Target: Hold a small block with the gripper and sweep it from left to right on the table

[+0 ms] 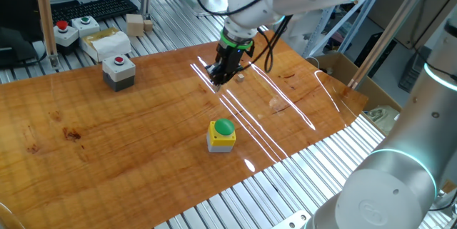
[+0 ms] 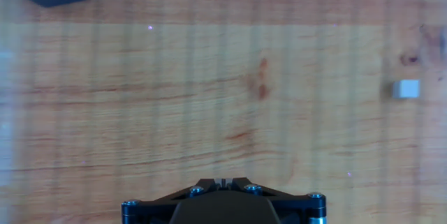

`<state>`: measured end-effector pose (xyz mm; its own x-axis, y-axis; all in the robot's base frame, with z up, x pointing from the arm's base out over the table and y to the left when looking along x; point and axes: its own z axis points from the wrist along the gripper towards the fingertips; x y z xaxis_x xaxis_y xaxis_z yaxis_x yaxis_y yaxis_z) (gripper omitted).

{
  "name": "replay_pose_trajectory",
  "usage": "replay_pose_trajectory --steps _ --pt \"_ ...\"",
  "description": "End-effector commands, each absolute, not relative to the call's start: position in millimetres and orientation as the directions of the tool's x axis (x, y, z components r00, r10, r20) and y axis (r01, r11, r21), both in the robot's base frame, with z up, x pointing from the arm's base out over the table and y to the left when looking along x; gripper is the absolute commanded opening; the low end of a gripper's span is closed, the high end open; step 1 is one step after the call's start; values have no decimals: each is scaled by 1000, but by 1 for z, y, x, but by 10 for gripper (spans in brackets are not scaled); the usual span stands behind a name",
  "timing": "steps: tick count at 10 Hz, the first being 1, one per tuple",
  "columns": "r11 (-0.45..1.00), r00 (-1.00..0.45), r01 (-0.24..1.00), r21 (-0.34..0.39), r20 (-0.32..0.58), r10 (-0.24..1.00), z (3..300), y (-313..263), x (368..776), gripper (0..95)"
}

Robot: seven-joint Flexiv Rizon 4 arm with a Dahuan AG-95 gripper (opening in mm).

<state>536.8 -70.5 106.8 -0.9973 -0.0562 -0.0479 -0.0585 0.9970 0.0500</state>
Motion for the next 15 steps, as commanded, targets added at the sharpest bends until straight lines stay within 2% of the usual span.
replay_pose_trajectory --steps 1,13,15 --pt "997 -997 -62 45 -51 -60 103 -82 540 0" --pt "991 -990 -127 45 -61 -125 82 -169 589 0" --pt "990 -988 -136 30 -79 -133 72 -172 583 0"
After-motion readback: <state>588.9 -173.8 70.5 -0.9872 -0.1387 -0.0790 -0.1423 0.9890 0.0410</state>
